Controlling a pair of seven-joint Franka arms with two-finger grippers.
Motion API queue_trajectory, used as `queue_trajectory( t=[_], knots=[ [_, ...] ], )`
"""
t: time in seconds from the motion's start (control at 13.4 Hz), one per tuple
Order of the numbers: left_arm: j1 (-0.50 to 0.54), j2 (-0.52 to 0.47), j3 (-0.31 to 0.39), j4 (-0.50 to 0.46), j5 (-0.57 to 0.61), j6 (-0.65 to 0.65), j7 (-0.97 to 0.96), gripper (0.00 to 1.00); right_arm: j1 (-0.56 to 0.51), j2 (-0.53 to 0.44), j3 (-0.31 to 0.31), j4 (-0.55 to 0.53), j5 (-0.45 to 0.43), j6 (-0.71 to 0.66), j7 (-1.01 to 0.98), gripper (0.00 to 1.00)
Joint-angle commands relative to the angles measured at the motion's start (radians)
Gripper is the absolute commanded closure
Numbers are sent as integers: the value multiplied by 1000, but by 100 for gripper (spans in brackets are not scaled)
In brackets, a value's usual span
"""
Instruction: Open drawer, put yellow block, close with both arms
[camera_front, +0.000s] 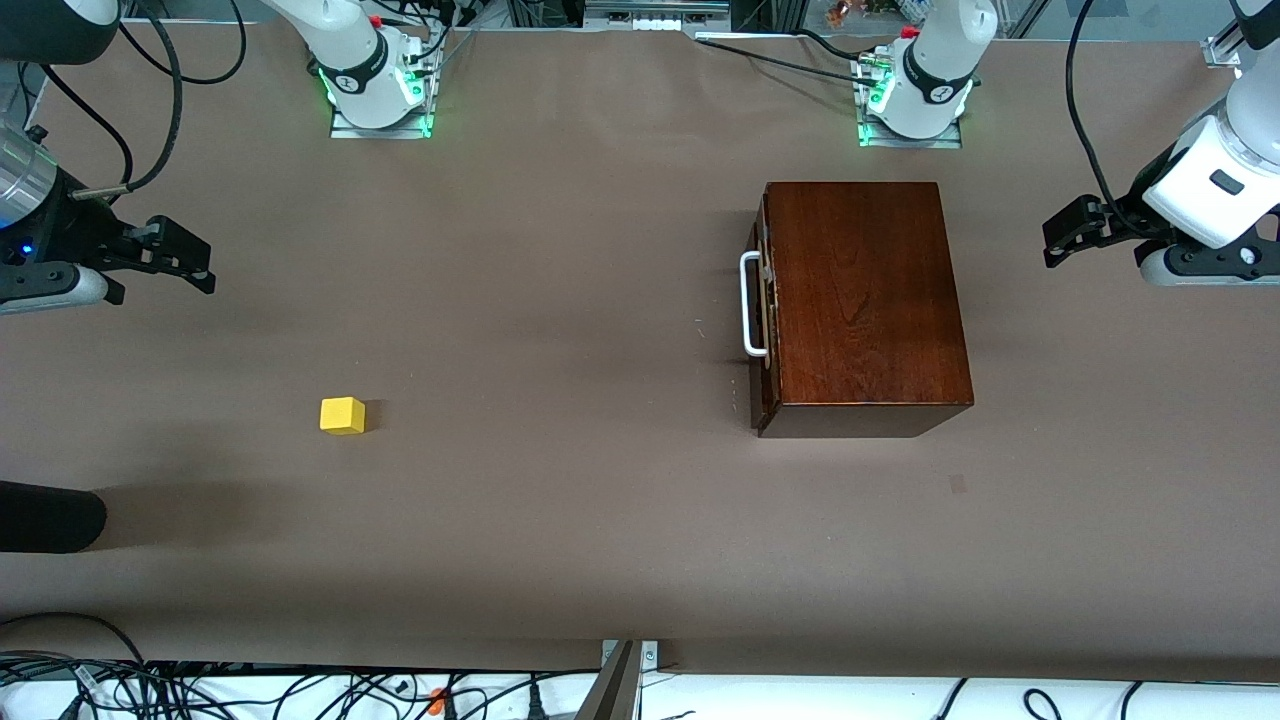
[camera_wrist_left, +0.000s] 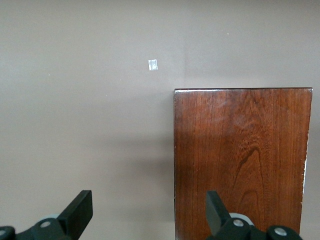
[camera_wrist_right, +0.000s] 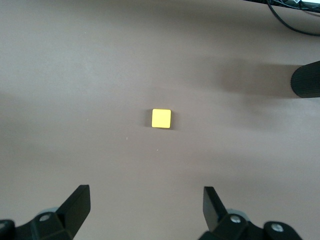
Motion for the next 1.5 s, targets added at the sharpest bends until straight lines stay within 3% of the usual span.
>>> queue_trajectory(
  t=[0.0, 0.3, 0.9, 1.42],
  knots=[
    [0, 16, 0, 41, -16, -26, -7, 0, 2, 7, -1, 15, 12, -11, -3, 0],
    [-6, 18, 0, 41, -13, -29, -12, 0, 1, 7, -3, 15, 12, -12, -3, 0],
    [-32, 56, -8, 32, -17, -262, 25, 0, -2, 7, -6, 14, 11, -17, -4, 0],
    [-21, 56, -6, 38, -16, -273, 85, 0, -5, 7, -7, 14, 4, -15, -6, 0]
  ],
)
